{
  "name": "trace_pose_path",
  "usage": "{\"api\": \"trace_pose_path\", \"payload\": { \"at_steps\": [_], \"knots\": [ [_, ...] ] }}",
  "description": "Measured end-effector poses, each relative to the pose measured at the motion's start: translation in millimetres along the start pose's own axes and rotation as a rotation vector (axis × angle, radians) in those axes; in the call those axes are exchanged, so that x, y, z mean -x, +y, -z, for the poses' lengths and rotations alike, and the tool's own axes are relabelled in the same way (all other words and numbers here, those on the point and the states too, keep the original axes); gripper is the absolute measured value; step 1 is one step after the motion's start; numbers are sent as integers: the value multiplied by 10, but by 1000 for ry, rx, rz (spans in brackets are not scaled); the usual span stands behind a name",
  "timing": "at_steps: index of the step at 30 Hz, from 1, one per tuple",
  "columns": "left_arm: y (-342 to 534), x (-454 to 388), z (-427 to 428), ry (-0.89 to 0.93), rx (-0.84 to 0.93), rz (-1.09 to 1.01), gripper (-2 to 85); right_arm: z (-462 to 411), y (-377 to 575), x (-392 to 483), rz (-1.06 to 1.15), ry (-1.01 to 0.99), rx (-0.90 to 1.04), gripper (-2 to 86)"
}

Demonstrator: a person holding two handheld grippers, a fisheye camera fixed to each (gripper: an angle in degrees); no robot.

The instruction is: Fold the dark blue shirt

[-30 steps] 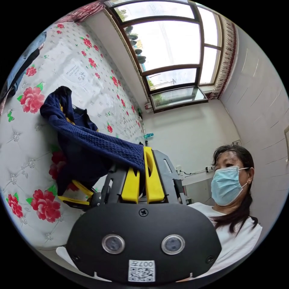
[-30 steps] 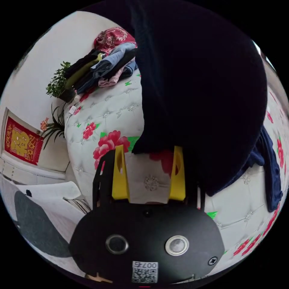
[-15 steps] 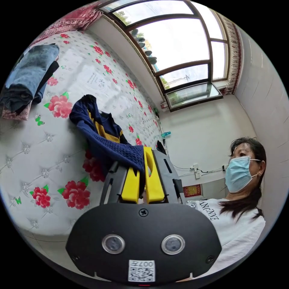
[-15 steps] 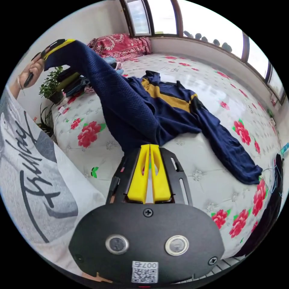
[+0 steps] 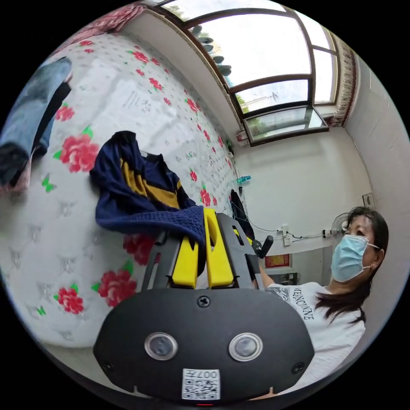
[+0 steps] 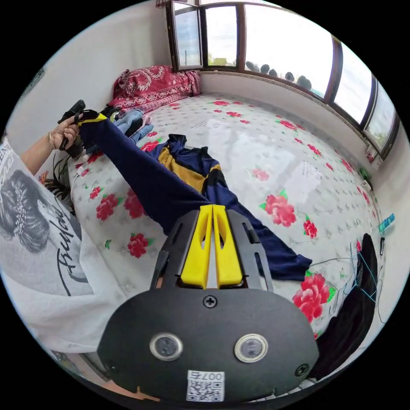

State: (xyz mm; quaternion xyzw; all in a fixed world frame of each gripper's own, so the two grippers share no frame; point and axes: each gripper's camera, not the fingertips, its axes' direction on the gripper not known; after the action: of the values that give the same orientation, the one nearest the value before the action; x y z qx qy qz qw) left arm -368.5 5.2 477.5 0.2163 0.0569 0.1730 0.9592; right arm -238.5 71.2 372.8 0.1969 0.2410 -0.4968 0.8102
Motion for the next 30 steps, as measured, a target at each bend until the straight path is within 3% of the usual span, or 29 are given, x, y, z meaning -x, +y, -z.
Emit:
{"api": "trace_pose_path", "payload": {
  "at_steps": [4,7,11,15,21,26,30],
  "knots": [
    [-1371,-403,-212,100,6,-90,-9,263,-1143,-1059,-24,52,-88,-3],
    [-2021,-1167,-99,86,-18,-250,-9,943,-1826,-1517,-41,142,-215,-3],
    [-1941,-2229,286,11,-67,-584,-9,2122,-1930,-1543,46,233,-455,-3],
    [-1438,-2267,419,23,-62,-635,-9,2601,-1399,-1373,109,232,-545,-3],
    [-298,-1246,-186,-7,139,-497,-9,2074,-135,-1075,70,109,-354,-3],
    [800,509,-1010,-5,273,-39,-9,588,945,-886,-75,-26,-12,-3],
    [1418,1323,-1281,-7,291,180,-9,-325,1497,-725,-102,-101,232,-3]
  ]
}}
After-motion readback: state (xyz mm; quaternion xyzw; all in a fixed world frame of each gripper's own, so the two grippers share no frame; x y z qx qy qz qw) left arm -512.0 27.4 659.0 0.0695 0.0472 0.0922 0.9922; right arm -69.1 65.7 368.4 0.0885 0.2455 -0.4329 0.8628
